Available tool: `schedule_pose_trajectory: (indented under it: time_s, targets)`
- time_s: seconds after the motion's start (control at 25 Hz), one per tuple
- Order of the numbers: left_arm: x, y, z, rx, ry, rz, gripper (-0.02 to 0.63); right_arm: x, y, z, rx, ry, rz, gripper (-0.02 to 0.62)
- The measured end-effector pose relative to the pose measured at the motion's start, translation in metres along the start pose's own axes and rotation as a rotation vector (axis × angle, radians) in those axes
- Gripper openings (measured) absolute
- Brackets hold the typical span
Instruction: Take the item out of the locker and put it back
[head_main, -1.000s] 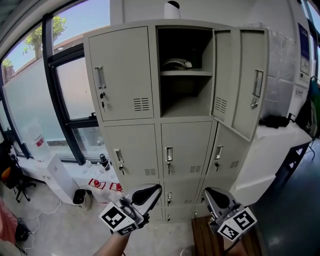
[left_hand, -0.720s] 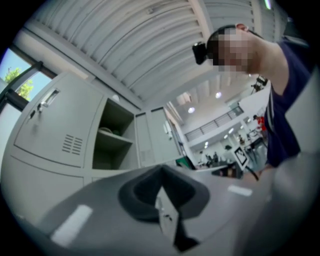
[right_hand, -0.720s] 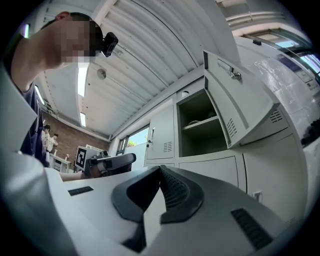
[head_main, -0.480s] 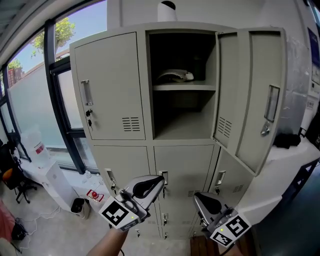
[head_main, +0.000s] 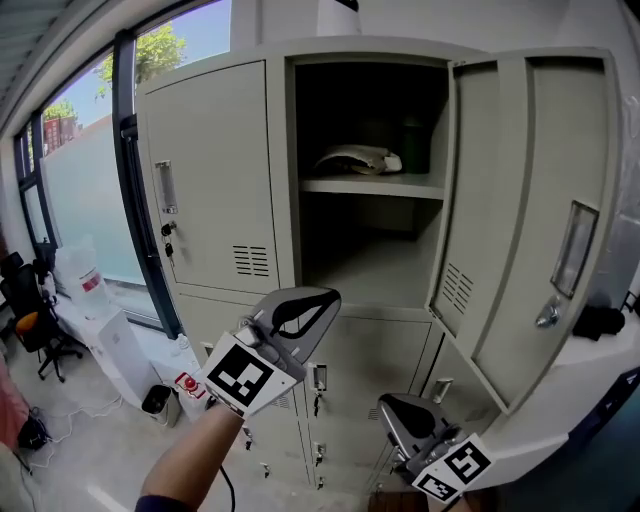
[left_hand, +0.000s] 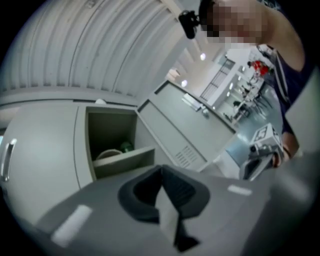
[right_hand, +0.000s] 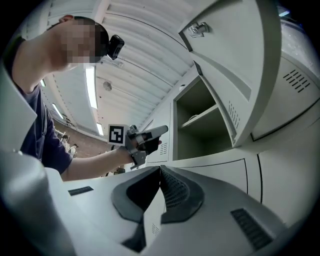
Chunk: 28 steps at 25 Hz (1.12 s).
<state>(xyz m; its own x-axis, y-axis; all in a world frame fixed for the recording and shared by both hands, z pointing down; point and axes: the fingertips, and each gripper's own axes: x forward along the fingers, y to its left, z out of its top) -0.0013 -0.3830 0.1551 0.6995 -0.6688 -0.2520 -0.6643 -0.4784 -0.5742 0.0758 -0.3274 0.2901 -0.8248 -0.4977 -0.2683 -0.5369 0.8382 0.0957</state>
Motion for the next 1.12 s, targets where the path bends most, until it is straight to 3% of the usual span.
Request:
schedule_pose_trajectory:
  time_s: [0.2,0.32,0.76,0.96,1.12]
  targets:
    - [0.032,0.028,0.022,0.173,0.059,0.023,0.017,0.005,-0.008,0.000,0.006,-0.007,0.026,0.005]
    - [0.050,0.044,0.040,0.317,0.112,0.043,0.029,0.006,-0.010,-0.002,0.011,-0.009,0.027,0.005]
    - [0.110,0.117,0.057,0.841,0.396,0.104,0.092,0.011,-0.016,-0.004,0.008,-0.028,0.025,0.005]
    - [0.139,0.148,0.052,0.965,0.513,0.093,0.106,0.013,-0.023,-0.010,0.015,-0.029,0.017,0.005]
    - [0.160,0.163,0.039,1.026,0.617,0.041,0.130,0.016,-0.030,-0.014,0.036,-0.038,0.011,0.005]
